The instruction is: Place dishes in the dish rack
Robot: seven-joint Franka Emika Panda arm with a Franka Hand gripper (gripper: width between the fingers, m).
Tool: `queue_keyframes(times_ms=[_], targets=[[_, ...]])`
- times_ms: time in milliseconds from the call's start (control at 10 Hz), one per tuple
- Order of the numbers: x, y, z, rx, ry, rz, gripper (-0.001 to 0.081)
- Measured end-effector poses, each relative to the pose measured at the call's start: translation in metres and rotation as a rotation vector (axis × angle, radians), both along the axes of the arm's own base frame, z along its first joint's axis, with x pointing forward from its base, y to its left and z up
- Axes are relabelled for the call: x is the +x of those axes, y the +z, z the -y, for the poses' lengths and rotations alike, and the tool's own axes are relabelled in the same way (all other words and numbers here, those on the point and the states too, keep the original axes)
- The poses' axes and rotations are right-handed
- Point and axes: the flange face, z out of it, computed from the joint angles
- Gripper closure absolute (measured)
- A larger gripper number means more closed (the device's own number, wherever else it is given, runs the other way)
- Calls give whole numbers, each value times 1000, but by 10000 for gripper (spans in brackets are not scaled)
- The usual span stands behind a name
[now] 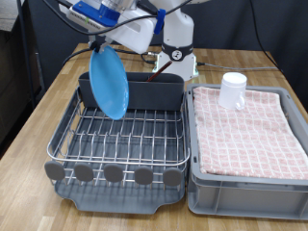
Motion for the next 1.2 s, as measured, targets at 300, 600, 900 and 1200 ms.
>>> queue_keyframes(times_ms=[300, 600, 900, 1200], targets=[[1, -1, -1, -18, 5, -1, 788], [10, -4, 0, -73, 85, -12, 788], [17, -11, 2, -121, 149, -49, 788], [23, -23, 8, -160, 239, -77, 788]])
